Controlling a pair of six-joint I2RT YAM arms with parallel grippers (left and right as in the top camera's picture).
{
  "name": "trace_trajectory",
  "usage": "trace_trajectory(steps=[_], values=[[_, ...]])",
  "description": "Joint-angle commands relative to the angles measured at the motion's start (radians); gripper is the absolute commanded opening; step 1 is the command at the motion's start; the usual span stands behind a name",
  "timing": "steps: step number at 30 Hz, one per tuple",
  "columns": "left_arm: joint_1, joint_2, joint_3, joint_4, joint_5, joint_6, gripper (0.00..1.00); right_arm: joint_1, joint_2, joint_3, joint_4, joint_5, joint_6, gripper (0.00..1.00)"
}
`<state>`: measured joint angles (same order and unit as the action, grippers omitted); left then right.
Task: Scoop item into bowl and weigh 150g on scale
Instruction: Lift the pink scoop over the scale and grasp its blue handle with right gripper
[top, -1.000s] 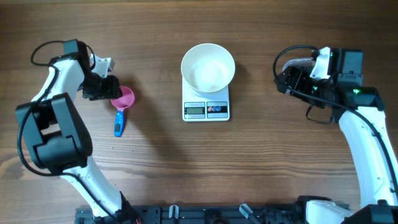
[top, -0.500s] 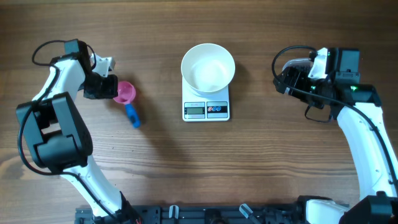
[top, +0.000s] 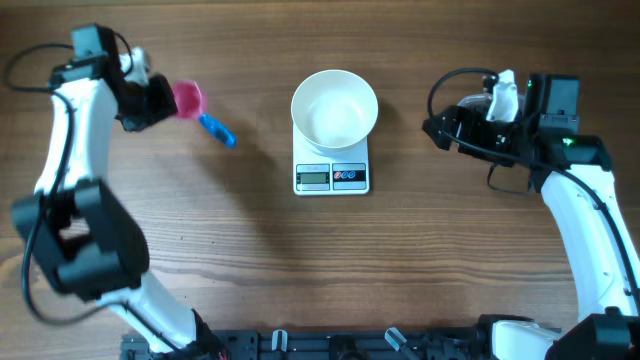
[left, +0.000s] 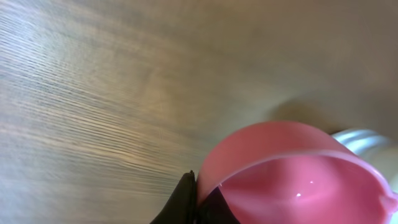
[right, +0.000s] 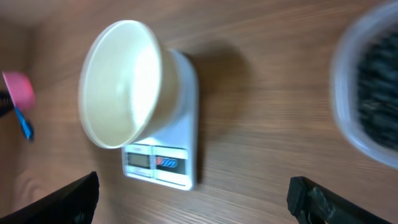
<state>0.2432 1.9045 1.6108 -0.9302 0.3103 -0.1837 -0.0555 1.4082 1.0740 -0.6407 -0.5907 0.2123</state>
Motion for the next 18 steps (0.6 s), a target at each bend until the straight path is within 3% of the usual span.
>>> trace_trajectory(steps=[1,7,10,14,18], values=[[-0.014,-0.13,0.028,0.005,0.087,-0.385,0.04,0.058,0.008,0.014,0.095,-0.171,0.064,0.98],[-0.154,-0.182,0.027,-0.008,0.111,-0.727,0.04,0.261,0.008,0.016,0.39,-0.146,0.274,0.94],[-0.237,-0.18,0.027,-0.016,0.111,-0.78,0.04,0.322,0.008,0.023,0.494,-0.127,0.356,0.88],[-0.32,-0.18,0.027,-0.017,0.104,-0.802,0.04,0.34,0.008,0.069,0.483,-0.145,0.363,0.86],[-0.383,-0.18,0.027,-0.017,0.103,-0.832,0.04,0.338,0.013,0.201,0.325,-0.143,0.295,0.82]])
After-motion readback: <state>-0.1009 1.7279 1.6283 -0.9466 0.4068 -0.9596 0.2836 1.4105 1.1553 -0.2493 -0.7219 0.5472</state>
